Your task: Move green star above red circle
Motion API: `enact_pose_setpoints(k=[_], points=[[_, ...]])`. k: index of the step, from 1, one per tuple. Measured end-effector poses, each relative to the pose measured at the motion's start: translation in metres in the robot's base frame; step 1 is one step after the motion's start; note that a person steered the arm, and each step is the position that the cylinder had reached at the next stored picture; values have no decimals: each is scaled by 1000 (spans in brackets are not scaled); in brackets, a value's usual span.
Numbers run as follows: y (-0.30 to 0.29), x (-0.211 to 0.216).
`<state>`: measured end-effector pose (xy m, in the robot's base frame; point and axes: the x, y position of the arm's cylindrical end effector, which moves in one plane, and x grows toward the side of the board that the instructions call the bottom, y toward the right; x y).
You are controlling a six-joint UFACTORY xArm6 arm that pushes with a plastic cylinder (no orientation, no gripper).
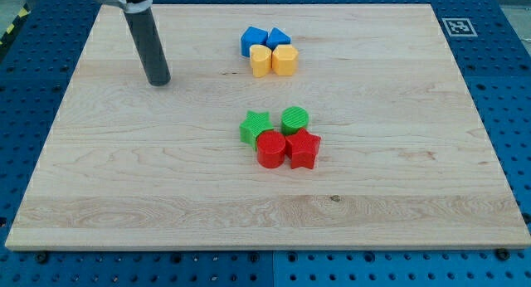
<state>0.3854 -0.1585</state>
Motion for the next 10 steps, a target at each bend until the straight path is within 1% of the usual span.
enact_pose_setpoints(k=[1, 3, 4, 5, 6, 7, 8, 9, 10], points=[[21, 21], [29, 23], [29, 31], [29, 53], [54, 77], [63, 82], [97, 82], [106, 82], [107, 92]])
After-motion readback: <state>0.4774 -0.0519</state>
